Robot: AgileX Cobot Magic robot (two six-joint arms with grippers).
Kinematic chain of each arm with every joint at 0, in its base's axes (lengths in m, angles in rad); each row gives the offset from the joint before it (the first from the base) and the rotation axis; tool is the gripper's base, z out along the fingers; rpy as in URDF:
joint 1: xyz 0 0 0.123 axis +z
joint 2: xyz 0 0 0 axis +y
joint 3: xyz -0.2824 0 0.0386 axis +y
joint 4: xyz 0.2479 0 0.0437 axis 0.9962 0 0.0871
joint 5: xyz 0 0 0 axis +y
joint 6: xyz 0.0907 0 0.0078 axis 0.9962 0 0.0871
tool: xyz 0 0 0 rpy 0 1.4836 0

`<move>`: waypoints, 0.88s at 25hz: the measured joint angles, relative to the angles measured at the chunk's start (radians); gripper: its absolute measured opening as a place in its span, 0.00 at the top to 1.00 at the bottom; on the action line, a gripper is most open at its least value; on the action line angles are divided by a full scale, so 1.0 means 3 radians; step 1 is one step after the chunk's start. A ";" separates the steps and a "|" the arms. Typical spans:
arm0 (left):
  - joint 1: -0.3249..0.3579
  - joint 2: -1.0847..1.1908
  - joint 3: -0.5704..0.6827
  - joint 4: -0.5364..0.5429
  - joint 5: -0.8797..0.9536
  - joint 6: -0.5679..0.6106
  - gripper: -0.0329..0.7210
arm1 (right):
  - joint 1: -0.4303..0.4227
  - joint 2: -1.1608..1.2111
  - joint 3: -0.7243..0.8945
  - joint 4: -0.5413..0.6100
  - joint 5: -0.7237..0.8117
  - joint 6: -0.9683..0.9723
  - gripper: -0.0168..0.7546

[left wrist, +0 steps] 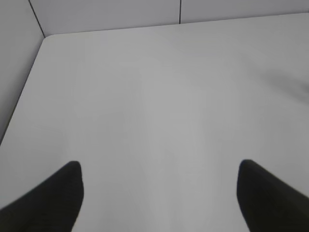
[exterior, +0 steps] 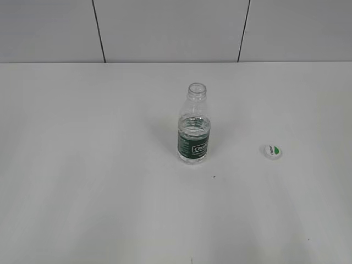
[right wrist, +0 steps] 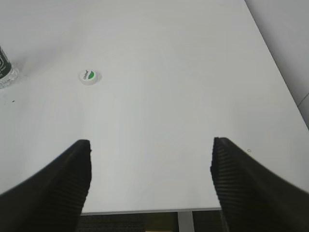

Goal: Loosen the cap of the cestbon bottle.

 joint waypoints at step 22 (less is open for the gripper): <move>0.0065 -0.0003 0.0000 -0.0109 0.0004 -0.0010 0.23 | 0.0000 0.0000 0.0000 -0.0038 -0.0003 0.0014 0.21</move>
